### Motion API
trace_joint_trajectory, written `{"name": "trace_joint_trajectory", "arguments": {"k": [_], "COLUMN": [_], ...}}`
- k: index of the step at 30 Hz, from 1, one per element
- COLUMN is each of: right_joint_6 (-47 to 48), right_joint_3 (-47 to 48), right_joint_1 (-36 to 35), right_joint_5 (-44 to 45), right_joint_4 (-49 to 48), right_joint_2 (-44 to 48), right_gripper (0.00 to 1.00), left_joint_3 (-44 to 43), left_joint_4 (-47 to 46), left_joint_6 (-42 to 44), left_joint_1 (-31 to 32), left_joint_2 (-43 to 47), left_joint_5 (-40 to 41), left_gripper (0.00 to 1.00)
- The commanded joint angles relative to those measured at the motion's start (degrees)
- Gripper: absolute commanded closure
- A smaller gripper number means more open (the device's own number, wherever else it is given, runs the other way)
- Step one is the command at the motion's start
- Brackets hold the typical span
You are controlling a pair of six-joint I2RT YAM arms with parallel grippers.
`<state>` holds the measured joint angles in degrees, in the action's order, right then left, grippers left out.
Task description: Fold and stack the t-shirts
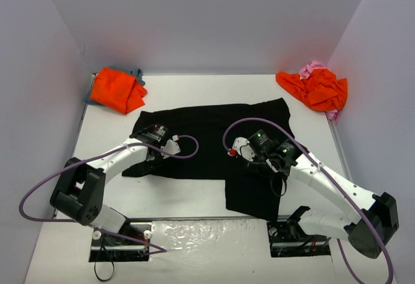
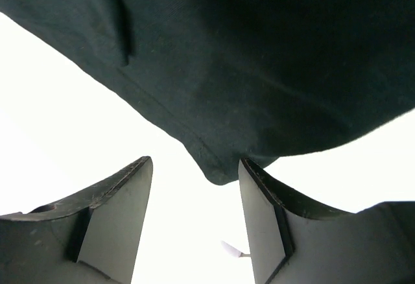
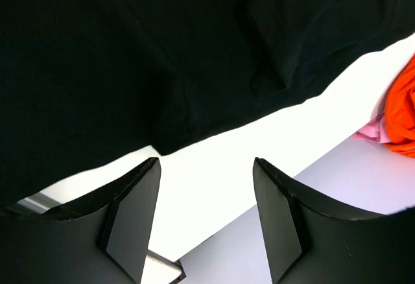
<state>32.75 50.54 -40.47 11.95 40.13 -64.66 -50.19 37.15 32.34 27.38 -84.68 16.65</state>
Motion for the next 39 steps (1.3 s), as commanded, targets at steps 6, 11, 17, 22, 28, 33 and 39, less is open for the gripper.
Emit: {"name": "trace_joint_trajectory", "arguments": {"k": [6, 11, 17, 22, 28, 33, 39], "right_joint_6": [-1.17, 0.48, -0.42, -1.19, -1.73, -1.05, 1.46], "right_joint_3": [1.76, 2.63, 3.22, 5.05, 8.31, 9.1, 9.29], "right_joint_1": [1.98, 4.83, 6.61, 7.79, 9.01, 9.09, 5.89], "right_joint_5": [3.56, 5.89, 3.8, 1.9, -2.61, -7.63, -18.74], "right_joint_4": [-2.92, -3.07, -3.36, -3.09, -0.7, 2.18, 11.03], "right_joint_2": [0.88, 1.5, 1.43, 1.12, 0.0, -0.5, -2.82], "right_gripper": [0.44, 0.44, 0.44, 0.44, 0.44, 0.5, 0.47], "left_joint_3": [4.93, 7.6, 12.23, 13.22, 11.02, 11.44, 6.16], "left_joint_4": [-1.15, -2.65, -7.13, -12.25, -13.36, -13.61, -7.37], "left_joint_6": [-2.03, -2.44, -2.48, 0.32, 2.59, 2.92, 2.51], "left_joint_1": [0.26, 0.61, 0.66, 0.2, 0.05, -0.04, -0.39], "left_joint_2": [2.73, 4.56, 4.57, 0.51, -7.43, -6.37, -2.25], "left_joint_5": [-2.71, -4.17, -4.73, -2.52, -1.73, -2.0, -4.26], "left_gripper": [0.48, 0.48, 0.5, 0.66, 1.0, 1.0, 1.0]}}
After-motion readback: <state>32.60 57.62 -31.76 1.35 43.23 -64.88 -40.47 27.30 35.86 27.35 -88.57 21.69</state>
